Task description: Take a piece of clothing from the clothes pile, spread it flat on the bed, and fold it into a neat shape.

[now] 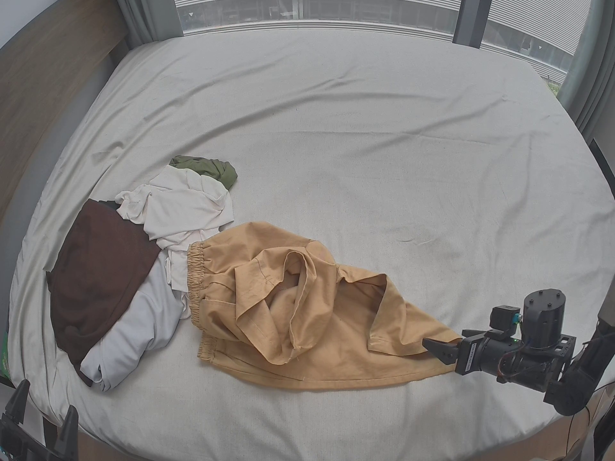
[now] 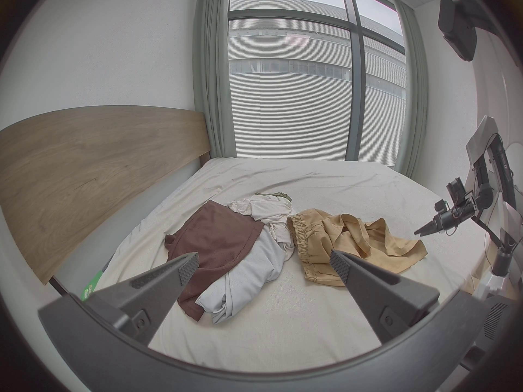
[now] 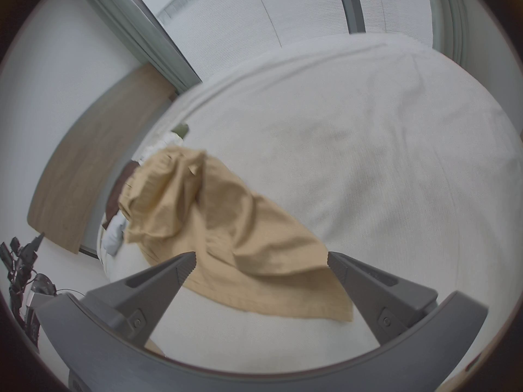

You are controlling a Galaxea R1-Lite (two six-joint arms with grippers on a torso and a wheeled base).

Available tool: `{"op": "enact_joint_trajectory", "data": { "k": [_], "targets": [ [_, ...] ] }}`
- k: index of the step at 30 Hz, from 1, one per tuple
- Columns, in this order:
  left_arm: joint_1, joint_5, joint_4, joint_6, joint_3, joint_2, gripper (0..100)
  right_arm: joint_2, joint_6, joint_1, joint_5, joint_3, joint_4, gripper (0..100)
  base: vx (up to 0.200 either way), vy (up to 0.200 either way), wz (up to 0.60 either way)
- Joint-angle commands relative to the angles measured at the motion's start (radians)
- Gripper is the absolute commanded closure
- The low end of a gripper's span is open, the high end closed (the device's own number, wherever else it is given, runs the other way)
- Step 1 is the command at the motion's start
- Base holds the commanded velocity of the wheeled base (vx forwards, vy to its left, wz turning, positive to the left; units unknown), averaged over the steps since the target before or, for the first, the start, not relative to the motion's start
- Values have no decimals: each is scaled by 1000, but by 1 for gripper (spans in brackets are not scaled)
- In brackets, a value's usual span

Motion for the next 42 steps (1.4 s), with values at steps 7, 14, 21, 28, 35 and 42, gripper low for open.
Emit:
{"op": "enact_joint_trajectory", "data": {
  "k": [7, 14, 21, 28, 35, 42],
  "targets": [
    [0, -27, -1, 18, 18, -16, 0, -31, 3, 152, 23, 12, -113, 0, 0, 0, 0],
    [0, -29, -5, 20, 18, -16, 0, 69, 3, 260, 28, -21, -236, 0, 0, 0, 0],
    [-31, -43, -108, 9, -194, 50, 0, 86, 1, 312, 75, -102, -244, 0, 0, 0, 0],
    [-195, -90, -97, -164, -260, 222, 0, 37, 3, 329, 121, -159, -244, 0, 0, 0, 0],
    [-269, -124, -197, -310, -311, 524, 0, -25, 1, 300, 167, -177, -242, 0, 0, 0, 0],
    [-266, -244, -493, -336, -372, 860, 0, -58, 1, 283, 253, -185, -225, 0, 0, 0, 0]
  ]
}}
